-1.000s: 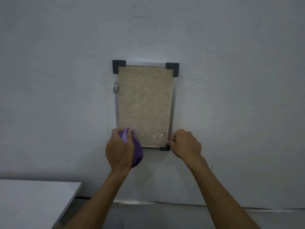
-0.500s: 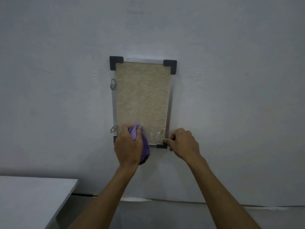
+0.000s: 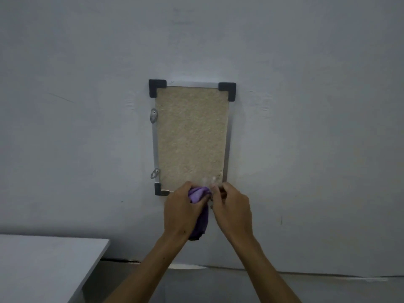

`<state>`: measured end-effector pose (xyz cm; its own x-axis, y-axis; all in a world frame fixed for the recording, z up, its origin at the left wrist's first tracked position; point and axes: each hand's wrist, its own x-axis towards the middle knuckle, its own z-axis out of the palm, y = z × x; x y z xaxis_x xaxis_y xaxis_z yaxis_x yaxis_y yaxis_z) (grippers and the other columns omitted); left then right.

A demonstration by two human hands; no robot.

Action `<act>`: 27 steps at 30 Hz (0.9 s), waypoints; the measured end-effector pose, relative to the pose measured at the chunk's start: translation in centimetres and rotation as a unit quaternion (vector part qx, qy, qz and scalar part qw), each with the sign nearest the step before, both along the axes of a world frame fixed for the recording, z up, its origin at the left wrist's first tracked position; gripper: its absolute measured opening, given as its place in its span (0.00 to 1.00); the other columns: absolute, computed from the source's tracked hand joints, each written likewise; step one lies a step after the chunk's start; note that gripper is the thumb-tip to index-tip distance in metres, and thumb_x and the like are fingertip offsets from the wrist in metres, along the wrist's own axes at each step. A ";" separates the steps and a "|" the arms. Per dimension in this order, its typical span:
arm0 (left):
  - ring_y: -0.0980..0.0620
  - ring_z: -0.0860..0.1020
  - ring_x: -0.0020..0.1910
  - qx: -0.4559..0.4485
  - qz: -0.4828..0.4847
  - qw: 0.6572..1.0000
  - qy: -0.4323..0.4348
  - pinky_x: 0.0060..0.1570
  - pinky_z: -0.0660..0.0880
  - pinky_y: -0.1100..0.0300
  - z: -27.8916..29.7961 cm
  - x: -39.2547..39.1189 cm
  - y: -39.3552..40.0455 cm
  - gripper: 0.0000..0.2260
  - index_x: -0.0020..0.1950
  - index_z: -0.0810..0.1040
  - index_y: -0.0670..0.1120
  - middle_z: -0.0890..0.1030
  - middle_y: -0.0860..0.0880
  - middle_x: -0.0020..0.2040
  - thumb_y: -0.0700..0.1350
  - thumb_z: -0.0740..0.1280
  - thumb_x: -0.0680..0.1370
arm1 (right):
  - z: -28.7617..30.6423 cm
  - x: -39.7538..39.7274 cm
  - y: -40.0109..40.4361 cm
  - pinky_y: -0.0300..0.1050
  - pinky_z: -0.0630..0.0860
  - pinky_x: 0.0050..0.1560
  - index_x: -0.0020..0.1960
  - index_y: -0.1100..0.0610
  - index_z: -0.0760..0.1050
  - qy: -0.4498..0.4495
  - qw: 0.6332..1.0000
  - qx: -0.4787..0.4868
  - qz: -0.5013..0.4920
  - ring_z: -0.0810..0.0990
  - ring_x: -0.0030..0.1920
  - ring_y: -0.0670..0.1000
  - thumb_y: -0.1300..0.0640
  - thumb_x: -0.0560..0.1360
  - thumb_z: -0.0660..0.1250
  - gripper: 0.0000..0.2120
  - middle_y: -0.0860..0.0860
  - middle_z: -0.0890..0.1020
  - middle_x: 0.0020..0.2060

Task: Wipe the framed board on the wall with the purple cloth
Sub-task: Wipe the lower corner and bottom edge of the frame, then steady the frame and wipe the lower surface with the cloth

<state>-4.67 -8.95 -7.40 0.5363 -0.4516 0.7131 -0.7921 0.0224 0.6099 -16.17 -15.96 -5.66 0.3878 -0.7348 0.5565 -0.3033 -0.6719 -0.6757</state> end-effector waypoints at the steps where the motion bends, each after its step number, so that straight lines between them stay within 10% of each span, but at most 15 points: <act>1: 0.61 0.79 0.41 -0.006 -0.015 1.000 0.004 0.44 0.78 0.64 0.0 0.0 0.1 0.10 0.51 0.81 0.49 0.83 0.56 0.43 0.53 0.74 0.74 | -0.1 0.2 0.4 0.45 0.80 0.39 0.45 0.51 0.79 -0.018 0.999 0.019 0.025 0.81 0.38 0.44 0.43 0.83 0.58 0.17 0.45 0.82 0.37; 11: 0.59 0.80 0.59 0.132 -0.357 0.914 0.141 0.55 0.76 0.69 2.6 1.7 3.8 0.19 0.65 0.80 0.58 0.82 0.60 0.60 0.42 0.72 0.76 | 0.5 0.7 1.0 0.38 0.78 0.43 0.43 0.53 0.83 -0.088 0.982 0.131 0.105 0.82 0.40 0.42 0.38 0.81 0.61 0.22 0.48 0.84 0.37; 20: 0.57 0.80 0.61 0.177 -0.364 0.882 0.240 0.58 0.77 0.64 3.8 2.7 4.9 0.20 0.66 0.80 0.49 0.83 0.53 0.60 0.32 0.61 0.80 | -0.1 1.3 0.9 0.34 0.77 0.38 0.45 0.53 0.82 -0.128 0.976 0.153 0.088 0.83 0.40 0.46 0.53 0.79 0.68 0.07 0.49 0.84 0.38; 27: 0.58 0.80 0.41 -0.005 0.048 0.999 0.005 0.40 0.79 0.63 5.4 6.2 5.7 0.10 0.53 0.77 0.47 0.81 0.53 0.44 0.43 0.74 0.74 | 1.5 2.6 0.6 0.39 0.77 0.44 0.50 0.54 0.75 -0.139 0.990 0.020 0.017 0.79 0.42 0.45 0.52 0.79 0.69 0.07 0.48 0.81 0.43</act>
<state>1.48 -3.26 -2.05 0.5843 -0.3898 0.7118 -0.7846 -0.0474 0.6182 -13.57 -15.34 -4.17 0.2486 -0.7479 0.6155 -0.0808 -0.6492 -0.7563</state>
